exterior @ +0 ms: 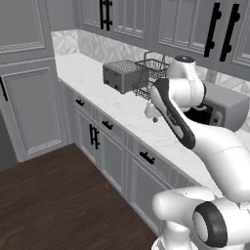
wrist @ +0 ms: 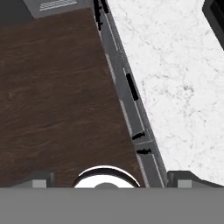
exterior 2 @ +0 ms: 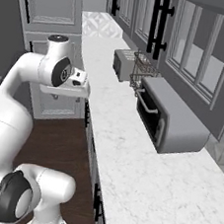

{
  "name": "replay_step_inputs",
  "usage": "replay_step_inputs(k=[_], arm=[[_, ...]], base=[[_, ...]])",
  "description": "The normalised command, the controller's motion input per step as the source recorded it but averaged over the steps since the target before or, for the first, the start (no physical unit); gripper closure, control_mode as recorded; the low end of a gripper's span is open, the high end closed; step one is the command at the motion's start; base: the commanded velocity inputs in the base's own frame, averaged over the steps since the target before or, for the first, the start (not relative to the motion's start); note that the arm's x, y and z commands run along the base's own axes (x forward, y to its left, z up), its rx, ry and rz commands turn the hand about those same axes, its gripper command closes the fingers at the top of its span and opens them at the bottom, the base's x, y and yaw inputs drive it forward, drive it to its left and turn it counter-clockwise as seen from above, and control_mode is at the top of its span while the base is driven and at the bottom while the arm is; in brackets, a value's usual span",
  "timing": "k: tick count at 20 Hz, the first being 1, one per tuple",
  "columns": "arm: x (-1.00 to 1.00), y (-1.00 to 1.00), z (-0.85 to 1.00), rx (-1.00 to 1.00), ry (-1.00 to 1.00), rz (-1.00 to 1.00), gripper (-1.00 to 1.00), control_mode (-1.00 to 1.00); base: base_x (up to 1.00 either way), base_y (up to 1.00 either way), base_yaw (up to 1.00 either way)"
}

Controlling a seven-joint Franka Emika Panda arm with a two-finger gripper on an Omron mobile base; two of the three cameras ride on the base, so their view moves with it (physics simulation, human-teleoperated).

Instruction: Take a straw from the drawer in front and place it inside the glass cup on the dining counter.

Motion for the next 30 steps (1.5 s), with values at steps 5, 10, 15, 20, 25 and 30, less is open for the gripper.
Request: replay_step_inputs(k=[5, 10, 15, 20, 25, 30], arm=[[0.20, 0.98, -0.54, -0.56, -0.07, -0.13, -1.00, -1.00], [0.29, 0.81, -0.92, -0.61, -0.01, -0.10, -1.00, -1.00], [0.35, 0.41, -1.00, -0.52, 0.00, -0.07, -1.00, -1.00], [0.43, 0.05, -0.81, -0.45, -0.01, -0.12, -1.00, -1.00], [0.36, -0.30, -0.63, -0.25, -0.07, -0.17, -1.00, -1.00], [0.51, -0.22, -0.42, -0.12, -0.03, -0.13, -1.00, -1.00]], base=[[0.00, 0.00, 0.00], [0.00, 0.00, 0.00], [0.00, 0.00, 0.00], [0.00, 0.00, 0.00], [0.00, 0.00, 0.00], [0.00, 0.00, 0.00]])
